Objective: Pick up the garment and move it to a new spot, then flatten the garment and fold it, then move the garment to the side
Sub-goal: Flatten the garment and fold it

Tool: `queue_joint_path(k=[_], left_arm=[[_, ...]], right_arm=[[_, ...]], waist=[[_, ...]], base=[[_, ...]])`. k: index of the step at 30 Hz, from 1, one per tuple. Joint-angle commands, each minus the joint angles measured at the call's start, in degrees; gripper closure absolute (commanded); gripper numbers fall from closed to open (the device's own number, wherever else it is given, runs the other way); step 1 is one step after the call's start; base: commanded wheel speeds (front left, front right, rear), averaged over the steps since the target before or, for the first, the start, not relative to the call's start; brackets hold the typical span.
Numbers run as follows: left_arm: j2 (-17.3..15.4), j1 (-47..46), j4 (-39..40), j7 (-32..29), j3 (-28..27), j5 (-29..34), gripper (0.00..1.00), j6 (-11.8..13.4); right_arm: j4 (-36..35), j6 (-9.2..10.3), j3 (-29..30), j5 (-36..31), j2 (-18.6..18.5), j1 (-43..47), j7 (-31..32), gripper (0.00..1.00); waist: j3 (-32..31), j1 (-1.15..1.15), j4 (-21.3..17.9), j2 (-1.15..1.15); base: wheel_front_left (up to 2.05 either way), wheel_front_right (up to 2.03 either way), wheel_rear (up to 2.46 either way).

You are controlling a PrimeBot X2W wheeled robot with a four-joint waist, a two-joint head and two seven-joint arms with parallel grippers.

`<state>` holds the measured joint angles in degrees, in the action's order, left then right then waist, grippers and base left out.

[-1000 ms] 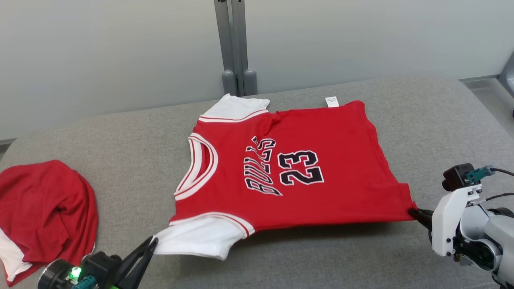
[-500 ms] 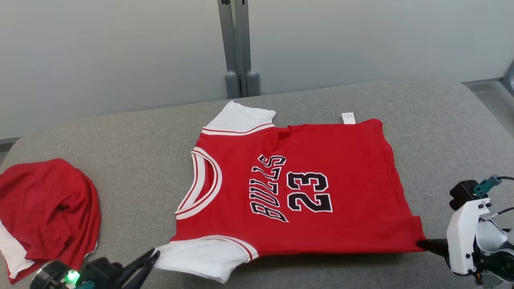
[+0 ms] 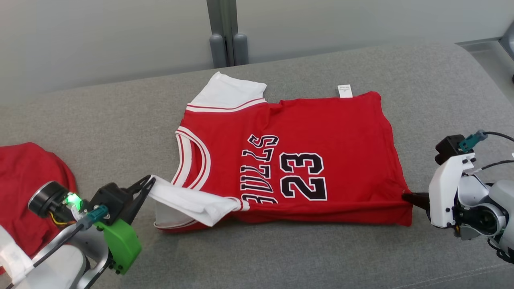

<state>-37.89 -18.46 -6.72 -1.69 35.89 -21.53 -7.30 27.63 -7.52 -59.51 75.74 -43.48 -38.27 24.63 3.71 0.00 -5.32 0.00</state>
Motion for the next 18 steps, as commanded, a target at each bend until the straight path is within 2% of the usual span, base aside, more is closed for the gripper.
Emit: queue_joint_path(k=[1, 8, 18], left_arm=[[0.63, -1.89, -1.24, 0.27, 0.58, 0.22, 1.0, -0.11], [3.42, -8.48, -8.99, 1.49, 3.6, 0.86, 1.0, -0.15], [7.13, -14.03, -18.03, 4.19, 7.03, 0.47, 1.0, -0.18]], right_arm=[[0.73, 0.05, 0.13, -0.61, 0.74, -1.02, 0.21, 1.0], [5.27, 0.05, 0.46, -1.56, 4.13, -5.04, -0.2, 1.0], [8.63, 0.05, 0.21, -2.84, 6.01, -8.3, -3.41, 1.0]], waist=[[2.21, 0.0, -0.73, 0.0], [5.01, 0.0, -0.7, 0.0], [7.39, 0.0, -0.21, 0.0]], base=[[0.0, 0.0, 0.0], [0.0, 0.0, 0.0], [0.0, 0.0, 0.0]])
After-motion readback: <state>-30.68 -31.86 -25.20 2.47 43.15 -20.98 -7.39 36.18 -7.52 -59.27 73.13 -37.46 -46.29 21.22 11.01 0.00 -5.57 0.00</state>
